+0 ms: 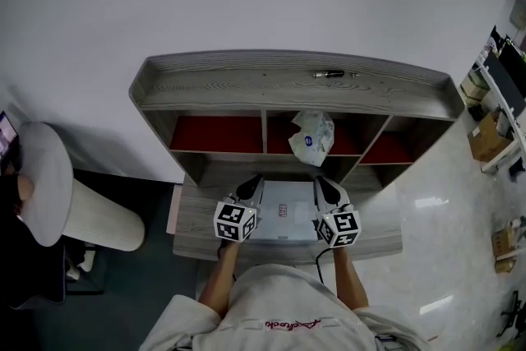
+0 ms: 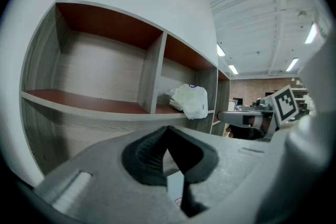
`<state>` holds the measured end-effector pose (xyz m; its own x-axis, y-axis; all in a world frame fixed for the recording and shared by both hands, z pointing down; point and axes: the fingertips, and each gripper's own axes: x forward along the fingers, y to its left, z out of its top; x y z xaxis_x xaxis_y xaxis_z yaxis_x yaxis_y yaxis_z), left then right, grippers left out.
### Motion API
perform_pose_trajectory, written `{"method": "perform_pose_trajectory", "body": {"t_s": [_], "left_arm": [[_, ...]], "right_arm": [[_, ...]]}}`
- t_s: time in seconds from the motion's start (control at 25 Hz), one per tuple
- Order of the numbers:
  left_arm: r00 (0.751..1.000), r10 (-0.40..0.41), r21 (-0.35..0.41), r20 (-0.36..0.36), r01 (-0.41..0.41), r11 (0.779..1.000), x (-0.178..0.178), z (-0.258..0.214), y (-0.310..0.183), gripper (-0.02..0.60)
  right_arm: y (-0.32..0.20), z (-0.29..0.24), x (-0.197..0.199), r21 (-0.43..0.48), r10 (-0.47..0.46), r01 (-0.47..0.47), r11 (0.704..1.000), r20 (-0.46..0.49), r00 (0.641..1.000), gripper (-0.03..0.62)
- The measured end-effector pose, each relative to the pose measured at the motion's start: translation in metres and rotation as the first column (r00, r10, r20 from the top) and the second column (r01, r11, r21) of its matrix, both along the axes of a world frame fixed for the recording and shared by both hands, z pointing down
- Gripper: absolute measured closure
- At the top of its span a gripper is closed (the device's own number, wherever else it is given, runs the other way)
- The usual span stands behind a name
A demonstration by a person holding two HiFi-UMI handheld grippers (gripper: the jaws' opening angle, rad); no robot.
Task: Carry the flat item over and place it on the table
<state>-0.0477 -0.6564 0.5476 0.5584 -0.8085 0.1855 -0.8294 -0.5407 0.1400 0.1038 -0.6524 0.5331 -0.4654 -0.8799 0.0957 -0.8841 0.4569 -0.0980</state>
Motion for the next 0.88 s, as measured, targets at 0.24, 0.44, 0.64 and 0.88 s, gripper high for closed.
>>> {"method": "perform_pose_trajectory", "body": {"t_s": [0.24,0.44,0.64,0.88], "left_arm": [[1.0,-0.009,0.005,-0.009,0.009,1.0,-0.004,-0.001,-0.007,0.581],[1.0,-0.022,0.002,-0.021,0.022,1.0,-0.005,0.005,-0.01,0.581],[0.999,-0.039,-0.004,-0.023,0.039,0.999,-0.009,0.009,-0.011,0.581],[0.999,-0.039,0.004,-0.022,0.039,0.999,-0.006,0.006,-0.013,0.581]], "right_arm": [[-0.007,0.001,-0.002,-0.003,-0.004,0.004,1.0,-0.014,1.0,0.589],[-0.009,0.009,0.0,-0.016,0.003,-0.004,1.0,-0.023,1.0,0.589],[-0.013,0.007,0.004,-0.012,0.007,-0.007,1.0,-0.025,1.0,0.588],[-0.013,0.007,0.006,-0.011,0.01,-0.01,1.0,-0.022,1.0,0.589]]}}
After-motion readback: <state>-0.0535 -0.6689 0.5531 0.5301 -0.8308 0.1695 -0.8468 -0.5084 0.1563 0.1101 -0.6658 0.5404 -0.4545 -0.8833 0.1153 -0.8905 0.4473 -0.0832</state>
